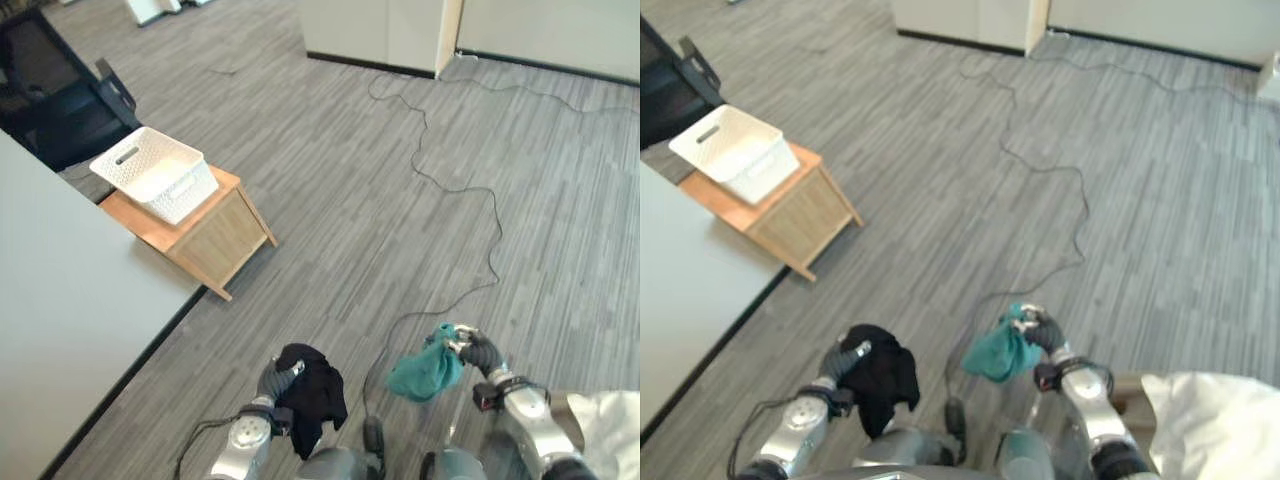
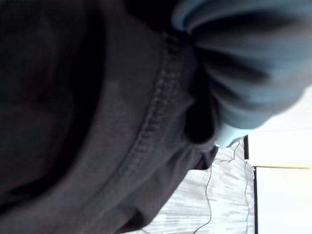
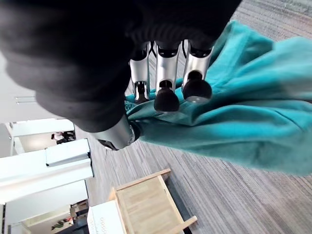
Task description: Tidy up the quilt and then pick up the clothes from the bed and put them into the laundry hamper.
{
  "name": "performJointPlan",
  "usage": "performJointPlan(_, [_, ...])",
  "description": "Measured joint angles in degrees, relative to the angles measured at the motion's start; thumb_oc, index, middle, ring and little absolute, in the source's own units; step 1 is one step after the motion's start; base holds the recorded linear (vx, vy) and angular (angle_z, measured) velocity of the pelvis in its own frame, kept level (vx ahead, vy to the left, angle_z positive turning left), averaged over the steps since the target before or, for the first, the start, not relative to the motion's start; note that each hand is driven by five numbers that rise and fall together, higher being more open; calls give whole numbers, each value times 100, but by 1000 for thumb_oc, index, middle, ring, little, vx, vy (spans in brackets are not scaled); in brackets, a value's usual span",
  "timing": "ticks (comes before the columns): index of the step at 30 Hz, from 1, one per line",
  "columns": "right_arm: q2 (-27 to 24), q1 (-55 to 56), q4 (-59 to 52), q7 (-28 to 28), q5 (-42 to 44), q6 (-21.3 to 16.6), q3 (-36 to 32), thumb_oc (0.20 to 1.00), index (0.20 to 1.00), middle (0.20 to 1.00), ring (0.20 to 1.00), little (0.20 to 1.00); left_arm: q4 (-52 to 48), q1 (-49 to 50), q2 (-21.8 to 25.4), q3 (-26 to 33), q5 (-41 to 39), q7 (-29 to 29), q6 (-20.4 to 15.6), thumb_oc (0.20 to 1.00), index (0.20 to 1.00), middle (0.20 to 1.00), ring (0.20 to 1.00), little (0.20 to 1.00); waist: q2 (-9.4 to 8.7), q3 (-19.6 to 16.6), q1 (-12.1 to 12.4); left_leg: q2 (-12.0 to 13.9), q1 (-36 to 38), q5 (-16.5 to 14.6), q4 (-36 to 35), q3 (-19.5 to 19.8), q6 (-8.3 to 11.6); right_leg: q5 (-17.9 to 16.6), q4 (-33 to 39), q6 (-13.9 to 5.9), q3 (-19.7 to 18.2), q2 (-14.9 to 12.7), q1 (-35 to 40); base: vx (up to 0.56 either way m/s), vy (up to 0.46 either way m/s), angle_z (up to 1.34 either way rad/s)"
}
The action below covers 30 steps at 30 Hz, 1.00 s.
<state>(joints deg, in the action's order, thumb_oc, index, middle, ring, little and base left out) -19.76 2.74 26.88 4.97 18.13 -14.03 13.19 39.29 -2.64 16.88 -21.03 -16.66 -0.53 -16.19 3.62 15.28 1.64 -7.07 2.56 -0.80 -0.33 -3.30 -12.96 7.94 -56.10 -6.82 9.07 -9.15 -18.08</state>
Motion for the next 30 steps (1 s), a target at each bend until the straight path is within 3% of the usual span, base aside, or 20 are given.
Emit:
performJointPlan(1, [37,91,-66,-40,0,0,54,200,200,200,200,200,-32,1,54,-60,3,-29,-4,200,200,200,200,200,3,-7,-113,77,102,-13,-64,98,184,63,107,97,-14,182,-187,359,-72,106])
performJointPlan(2, [58,200,-257,-92,2,-11,112,200,200,200,200,200,-67,20,157,-78,0,-56,-4,200,200,200,200,200,-72,-32,-282,124,251,-92,-147,218,547,59,543,92,-32,389,-426,702,-194,100])
performJointPlan(4, [42,444,-642,-112,14,-152,65,200,200,200,200,200,-76,30,272,-74,-12,-52,4,200,200,200,200,200,-323,-144,-502,81,498,-367,-158,311,1224,2,2091,121,-96,751,-698,807,-221,70])
performJointPlan(7, [23,504,-770,-125,66,-209,43,200,200,200,200,200,-47,-79,269,-95,-7,-68,29,200,200,200,200,200,-508,-298,-764,-122,719,-810,-65,587,1294,-196,4942,137,-12,876,-423,735,-144,53])
performJointPlan(8, [32,509,-770,-169,68,-200,19,200,200,200,200,200,93,-192,179,-113,2,-153,23,200,200,200,200,200,-444,-299,-871,-131,925,-961,-51,781,1376,-462,5782,149,215,906,-331,734,-133,56])
performJointPlan(10, [-4,526,-746,-222,68,-172,29,200,200,200,200,200,253,-167,25,-123,6,-228,27,200,200,200,200,200,-236,-317,-1038,4,1438,-1139,-99,867,1501,-833,5886,312,448,1046,-147,667,-130,47])
performJointPlan(11, [-21,535,-703,-225,71,-173,44,200,200,200,200,200,253,-109,6,-121,5,-261,30,200,200,200,200,200,-270,-330,-1052,-26,1662,-1150,-34,878,1523,-852,5990,353,391,959,134,609,-122,32])
performJointPlan(12, [-114,459,-557,-232,81,-172,41,200,200,200,200,200,285,-98,-111,-112,6,-279,45,200,200,200,200,200,-115,-329,-1072,62,1833,-1182,155,930,1596,-1357,6011,334,356,1023,355,621,-122,36])
performJointPlan(15, [-315,215,-322,-265,99,-81,48,200,200,200,200,200,291,-216,-355,-113,-10,-265,35,200,200,200,200,200,0,-349,-1171,62,1339,-682,1974,1036,2217,-1467,5884,492,327,956,854,497,-111,69])
performJointPlan(16, [-456,33,-284,-225,98,-84,78,200,200,200,200,200,244,-194,-405,-93,-34,-249,-8,200,200,200,200,200,-84,-376,-1047,-31,771,79,3774,716,2158,-1702,5660,1446,98,971,1147,704,-165,33])
performJointPlan(18, [-401,-183,-200,-187,93,-142,-59,200,200,200,200,200,11,-145,-262,-84,-54,-251,13,200,200,200,200,200,-210,-329,-797,-191,-196,185,5384,634,1837,-1439,5639,1568,-241,1007,1389,635,-92,-36])
performJointPlan(19, [-323,-321,-169,-90,92,-172,-150,200,200,200,200,200,-87,-101,-113,82,-53,-243,3,200,200,200,200,200,-640,-219,-293,-407,-1031,-172,5500,338,1480,-1366,5850,1645,-594,794,1695,620,61,-74])
performJointPlan(21, [-314,-437,-191,4,90,-243,-140,200,200,200,200,200,-78,91,6,247,-29,-259,9,200,200,200,200,200,-771,-166,-97,-383,-1682,-435,4390,258,1271,-1238,6052,1479,-765,720,2130,742,161,-73])
performJointPlan(22, [-304,-489,-204,35,86,-253,-131,200,200,200,200,200,-77,209,78,252,-28,-251,9,200,200,200,200,200,-712,-159,-10,-307,-1892,-427,3615,282,1232,-1116,6072,1347,-855,745,2331,975,263,-98])
performJointPlan(23, [-265,-496,-201,38,54,-251,-55,200,200,200,200,200,-35,445,110,320,-29,-251,5,200,200,200,200,200,-612,-139,109,-110,-1922,-305,1742,263,1247,-666,6099,1170,-1006,833,2654,787,212,-99])
performJointPlan(25, [-299,-447,-242,24,32,-242,91,200,200,200,200,200,20,528,87,335,-43,-245,10,200,200,200,200,200,-369,-136,113,233,-1924,-40,268,-150,1346,-407,6105,1069,-840,957,3070,633,183,-54])
performJointPlan(26, [-318,-370,-308,12,18,-229,127,200,200,200,200,200,12,513,73,338,-45,-244,10,200,200,200,200,200,-289,-119,59,338,-1955,-43,-46,-492,1360,-330,6105,1043,-761,1005,3233,545,193,31])
performJointPlan(27, [-374,20,-504,-4,-9,-184,303,200,200,200,200,200,-20,454,65,338,-59,-214,5,200,200,200,200,200,-365,-180,-147,432,-2115,-19,232,-1305,1245,156,6062,820,-463,989,3828,605,224,49])
performJointPlan(28, [-432,161,-585,5,-19,-165,386,200,200,200,200,200,-32,457,69,339,-59,-211,2,200,200,200,200,200,-345,-281,-183,438,-2012,161,287,-1474,955,339,6058,684,-323,971,4090,654,223,57])
performJointPlan(30, [-367,185,-580,-19,-18,-104,393,200,200,200,200,200,-22,345,42,395,-69,-162,28,200,200,200,200,200,-698,-291,-232,214,-1877,535,361,-1695,553,501,5832,506,-127,736,4257,561,188,24])
